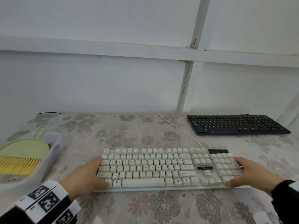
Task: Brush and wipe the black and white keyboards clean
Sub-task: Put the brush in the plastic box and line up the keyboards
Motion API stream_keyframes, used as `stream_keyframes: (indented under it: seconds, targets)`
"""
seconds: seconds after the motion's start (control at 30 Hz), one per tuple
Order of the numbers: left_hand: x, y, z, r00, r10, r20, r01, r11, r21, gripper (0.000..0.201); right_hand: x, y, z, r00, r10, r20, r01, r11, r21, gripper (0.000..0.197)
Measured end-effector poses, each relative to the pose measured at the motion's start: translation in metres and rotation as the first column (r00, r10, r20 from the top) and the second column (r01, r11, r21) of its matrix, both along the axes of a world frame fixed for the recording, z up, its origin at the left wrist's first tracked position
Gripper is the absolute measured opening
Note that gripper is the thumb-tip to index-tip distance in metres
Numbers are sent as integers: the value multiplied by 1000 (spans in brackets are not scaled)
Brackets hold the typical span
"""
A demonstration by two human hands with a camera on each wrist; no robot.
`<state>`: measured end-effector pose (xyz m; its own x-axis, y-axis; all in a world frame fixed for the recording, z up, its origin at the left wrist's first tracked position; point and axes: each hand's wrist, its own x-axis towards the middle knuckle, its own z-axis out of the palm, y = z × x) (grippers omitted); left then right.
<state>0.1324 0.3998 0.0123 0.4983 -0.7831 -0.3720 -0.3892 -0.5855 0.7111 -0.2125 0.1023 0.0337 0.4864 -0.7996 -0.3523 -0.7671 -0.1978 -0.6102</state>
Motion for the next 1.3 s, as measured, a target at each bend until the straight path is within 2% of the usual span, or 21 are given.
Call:
stream_keyframes:
  seconds: [0.13, 0.33, 0.43, 0.57, 0.7, 1.13, 1.3]
  targets:
    - [8, 1, -8, 996, 63, -59, -65, 998, -21, 76, 3, 2, 2, 1000, -6, 23, 6, 1000, -11, 57]
    - [17, 1, 7, 975, 196, -106, -202, 978, -53, 69, 33, 9, 7, 997, 31, 64, -31, 999, -9, 48]
    - [33, -1, 10, 971, 237, -19, -237, 971, 6, 91, 54, 6, 4, 997, 62, 47, -61, 998, -18, 49]
    - [55, -6, 5, 952, 305, 1, -305, 952, 36, 82, 81, 4, 3, 994, 106, 27, -105, 994, -30, 46]
    - [72, -11, -6, 935, 354, 28, -355, 933, 54, 102, 100, -1, 3, 993, 100, 63, -98, 994, -41, 48]
    - [114, -59, 1, 910, 390, 143, -402, 913, 71, 101, 159, -41, -7, 990, 141, 30, -140, 989, -48, 38]
    - [128, -72, -1, 908, 386, 164, -401, 914, 68, 100, 171, -58, -13, 992, 124, 30, -123, 992, -41, 43]
